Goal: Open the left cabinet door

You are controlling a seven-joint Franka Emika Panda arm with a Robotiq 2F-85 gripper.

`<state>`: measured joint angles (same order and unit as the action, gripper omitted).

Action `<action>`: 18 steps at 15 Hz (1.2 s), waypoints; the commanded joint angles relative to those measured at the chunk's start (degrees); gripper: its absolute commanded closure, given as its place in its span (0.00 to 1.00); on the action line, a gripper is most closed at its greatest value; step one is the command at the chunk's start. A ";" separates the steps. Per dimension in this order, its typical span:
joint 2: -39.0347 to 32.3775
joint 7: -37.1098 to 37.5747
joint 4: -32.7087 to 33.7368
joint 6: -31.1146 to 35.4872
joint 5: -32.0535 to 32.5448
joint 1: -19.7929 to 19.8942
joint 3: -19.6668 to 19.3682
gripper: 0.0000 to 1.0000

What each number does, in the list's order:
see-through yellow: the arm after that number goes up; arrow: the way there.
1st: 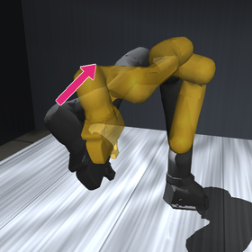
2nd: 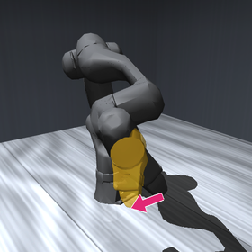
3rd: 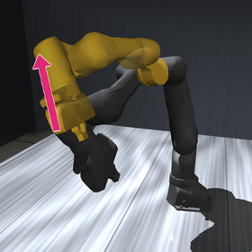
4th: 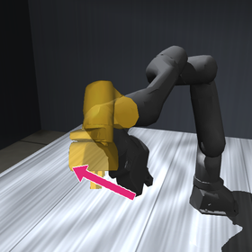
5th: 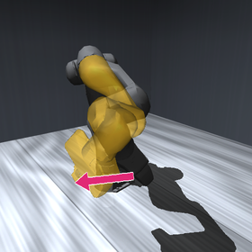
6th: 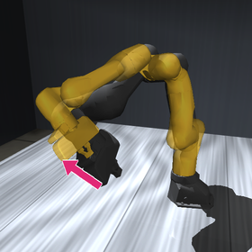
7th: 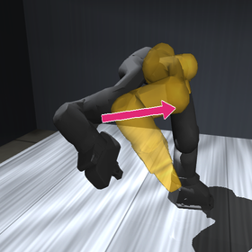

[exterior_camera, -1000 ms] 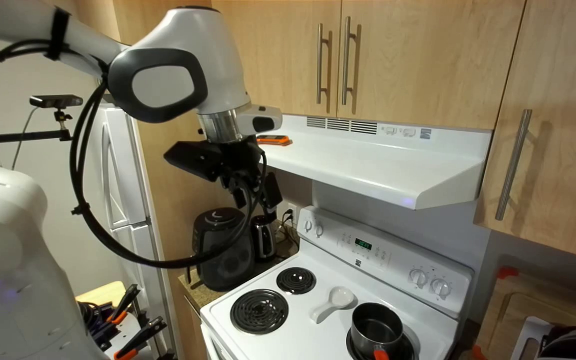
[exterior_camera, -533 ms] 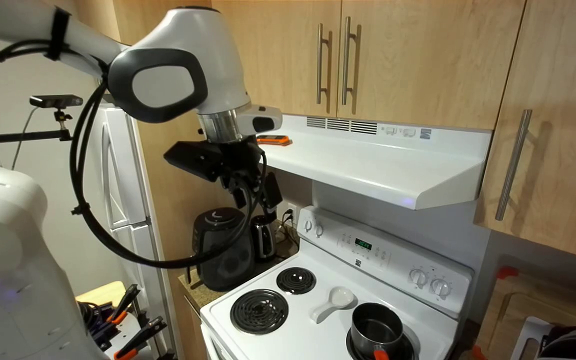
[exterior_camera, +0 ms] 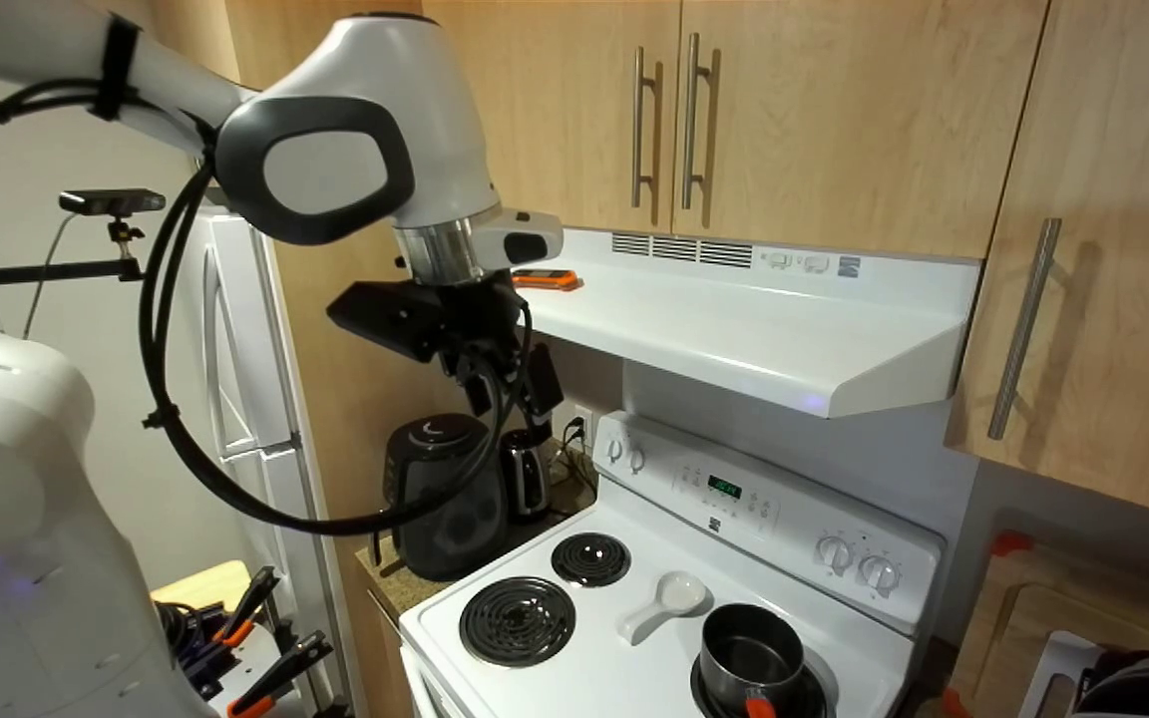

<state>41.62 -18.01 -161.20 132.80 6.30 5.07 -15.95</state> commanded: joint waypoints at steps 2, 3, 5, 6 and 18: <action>-1.53 0.14 2.43 0.80 -2.07 -0.55 1.00 0.00; -2.12 0.26 3.65 0.88 -2.71 -1.13 1.11 0.00; -2.81 0.26 5.34 1.29 -3.88 -2.15 1.40 0.00; -3.17 0.16 5.88 1.68 -4.32 -2.78 1.58 0.00; -9.54 -1.45 11.39 11.01 -5.29 -8.13 3.01 0.00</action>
<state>35.50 -17.94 -152.05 140.92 2.49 -2.78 -13.38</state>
